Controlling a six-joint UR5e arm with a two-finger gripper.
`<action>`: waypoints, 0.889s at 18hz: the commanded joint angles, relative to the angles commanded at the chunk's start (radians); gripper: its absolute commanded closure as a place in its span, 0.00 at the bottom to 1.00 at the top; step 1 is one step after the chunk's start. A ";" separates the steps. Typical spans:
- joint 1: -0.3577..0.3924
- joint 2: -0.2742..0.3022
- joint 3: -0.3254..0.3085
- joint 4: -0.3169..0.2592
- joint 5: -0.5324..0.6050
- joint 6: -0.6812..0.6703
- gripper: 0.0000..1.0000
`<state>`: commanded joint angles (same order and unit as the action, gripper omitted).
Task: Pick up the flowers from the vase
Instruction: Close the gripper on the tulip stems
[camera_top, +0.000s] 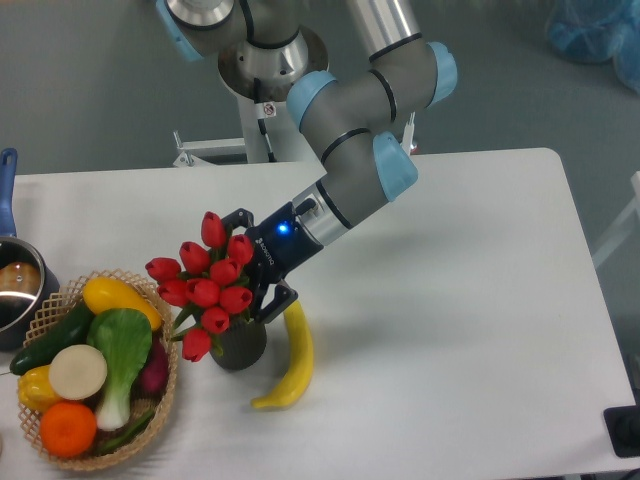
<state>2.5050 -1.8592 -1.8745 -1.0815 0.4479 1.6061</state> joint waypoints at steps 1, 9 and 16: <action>-0.005 -0.002 0.000 0.000 -0.002 0.000 0.00; 0.001 0.002 0.000 0.000 -0.008 0.000 0.00; 0.009 0.002 0.000 0.000 -0.008 0.000 0.32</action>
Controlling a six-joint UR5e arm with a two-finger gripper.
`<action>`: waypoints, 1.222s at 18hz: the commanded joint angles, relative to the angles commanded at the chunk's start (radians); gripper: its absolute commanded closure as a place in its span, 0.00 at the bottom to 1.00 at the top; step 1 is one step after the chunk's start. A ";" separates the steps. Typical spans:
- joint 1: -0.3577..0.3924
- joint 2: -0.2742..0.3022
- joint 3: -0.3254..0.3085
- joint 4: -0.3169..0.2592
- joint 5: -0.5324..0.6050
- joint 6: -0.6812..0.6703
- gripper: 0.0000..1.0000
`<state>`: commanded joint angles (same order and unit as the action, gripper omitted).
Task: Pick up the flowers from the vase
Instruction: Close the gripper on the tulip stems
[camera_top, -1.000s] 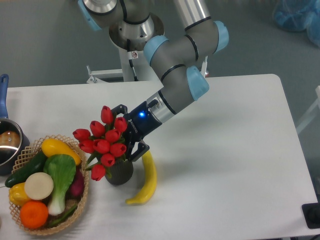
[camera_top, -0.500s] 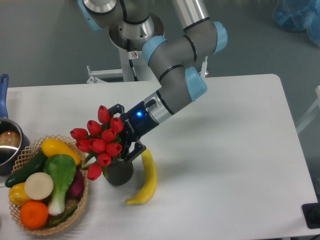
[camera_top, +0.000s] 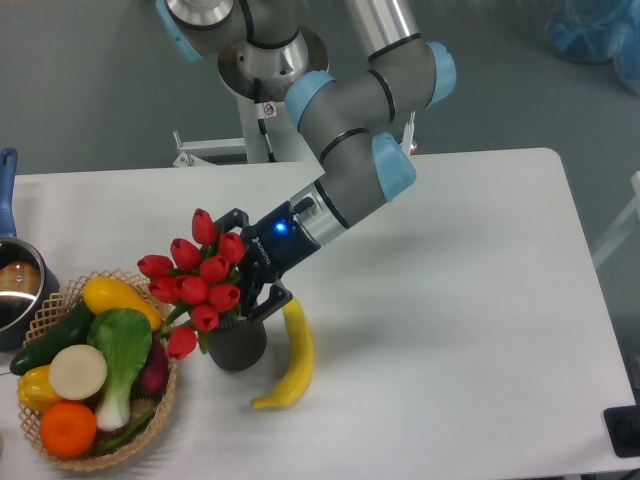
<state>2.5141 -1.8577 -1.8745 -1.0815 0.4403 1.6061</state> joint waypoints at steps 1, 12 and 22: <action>0.003 0.000 0.000 0.000 0.000 -0.002 0.37; 0.008 0.002 0.000 0.000 -0.002 -0.008 0.60; 0.026 0.005 -0.002 0.000 -0.040 -0.011 0.69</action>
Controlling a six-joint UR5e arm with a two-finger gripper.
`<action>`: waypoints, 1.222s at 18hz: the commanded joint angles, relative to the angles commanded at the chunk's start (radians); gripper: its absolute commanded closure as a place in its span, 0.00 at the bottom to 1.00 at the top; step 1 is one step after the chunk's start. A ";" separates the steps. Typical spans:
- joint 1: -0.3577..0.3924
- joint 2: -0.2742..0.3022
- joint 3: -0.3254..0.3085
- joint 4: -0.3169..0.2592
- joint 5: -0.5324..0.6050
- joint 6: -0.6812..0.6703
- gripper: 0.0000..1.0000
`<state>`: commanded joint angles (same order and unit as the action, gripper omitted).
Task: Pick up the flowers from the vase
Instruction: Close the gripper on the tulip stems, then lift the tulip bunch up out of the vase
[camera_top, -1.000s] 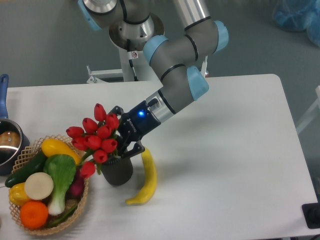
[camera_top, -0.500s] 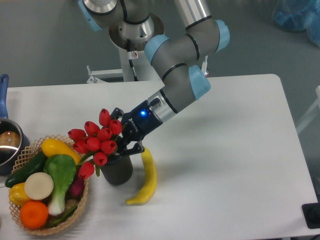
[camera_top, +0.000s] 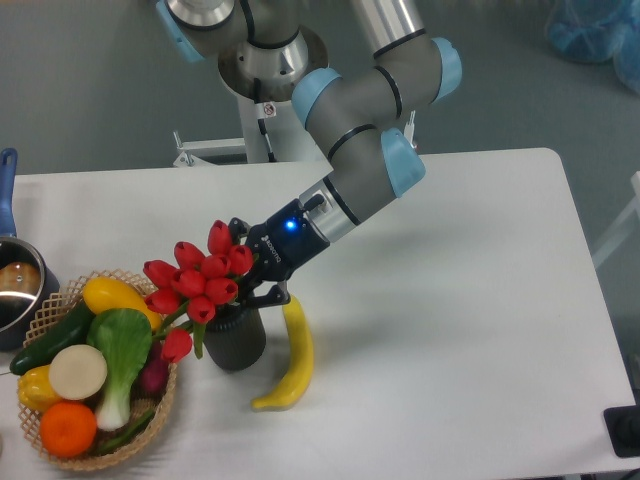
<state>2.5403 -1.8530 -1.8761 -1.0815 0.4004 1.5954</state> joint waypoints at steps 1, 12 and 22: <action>0.000 0.002 0.000 -0.002 -0.002 -0.002 0.69; 0.032 0.080 -0.002 -0.002 -0.113 -0.112 0.65; 0.060 0.129 -0.011 -0.002 -0.235 -0.187 0.64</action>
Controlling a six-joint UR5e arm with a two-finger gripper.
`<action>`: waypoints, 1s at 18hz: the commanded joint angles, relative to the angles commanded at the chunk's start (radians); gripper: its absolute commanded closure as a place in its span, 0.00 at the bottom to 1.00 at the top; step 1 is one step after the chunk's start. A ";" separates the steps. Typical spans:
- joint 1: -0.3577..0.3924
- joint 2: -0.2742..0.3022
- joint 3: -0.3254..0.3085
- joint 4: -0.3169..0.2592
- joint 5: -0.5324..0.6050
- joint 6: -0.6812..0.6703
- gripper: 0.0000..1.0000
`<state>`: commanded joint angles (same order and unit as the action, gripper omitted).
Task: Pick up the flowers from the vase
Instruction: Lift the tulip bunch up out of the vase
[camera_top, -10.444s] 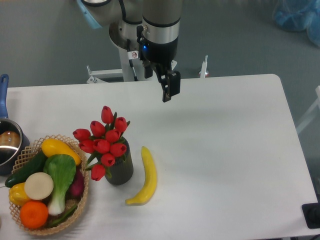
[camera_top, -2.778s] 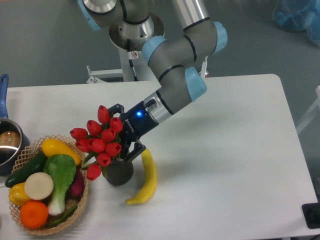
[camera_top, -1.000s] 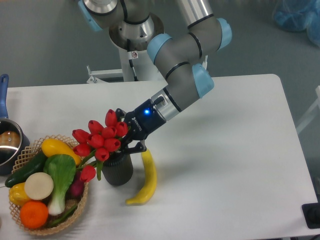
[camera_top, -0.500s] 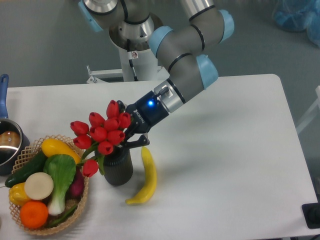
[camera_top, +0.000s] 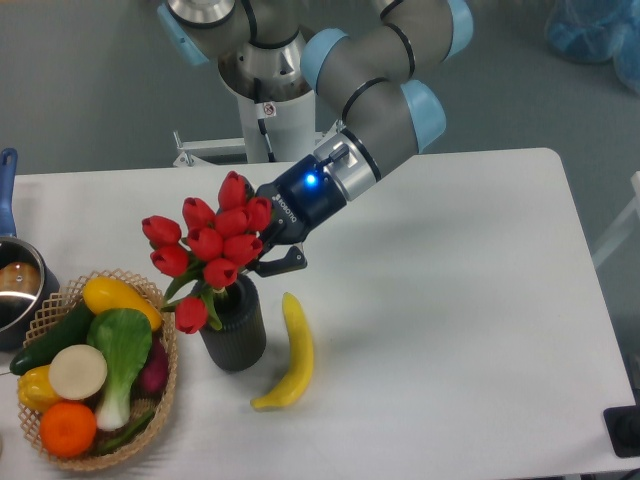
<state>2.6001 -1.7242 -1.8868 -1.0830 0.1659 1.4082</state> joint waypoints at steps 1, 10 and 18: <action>0.000 0.002 0.000 -0.002 -0.012 0.000 0.64; 0.018 0.026 0.009 -0.002 -0.051 -0.043 0.63; 0.069 0.037 0.023 -0.002 -0.086 -0.093 0.61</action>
<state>2.6690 -1.6874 -1.8638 -1.0845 0.0799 1.3147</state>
